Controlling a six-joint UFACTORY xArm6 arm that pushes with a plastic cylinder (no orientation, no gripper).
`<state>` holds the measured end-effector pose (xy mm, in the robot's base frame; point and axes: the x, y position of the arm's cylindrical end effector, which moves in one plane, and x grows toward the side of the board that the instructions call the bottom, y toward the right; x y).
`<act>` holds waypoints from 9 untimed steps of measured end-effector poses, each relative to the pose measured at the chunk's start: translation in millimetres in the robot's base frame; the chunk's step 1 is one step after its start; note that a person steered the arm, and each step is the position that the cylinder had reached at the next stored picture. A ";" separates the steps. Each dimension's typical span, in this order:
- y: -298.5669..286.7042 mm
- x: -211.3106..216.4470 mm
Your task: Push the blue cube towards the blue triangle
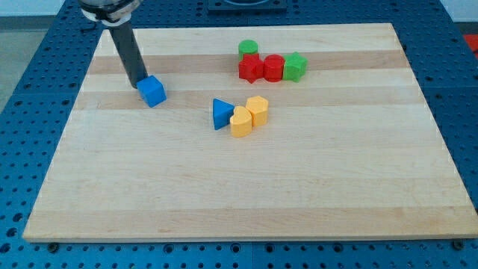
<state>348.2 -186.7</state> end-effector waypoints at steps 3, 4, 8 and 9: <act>15.8 31.7; 26.5 45.9; 74.5 97.5; 94.8 99.8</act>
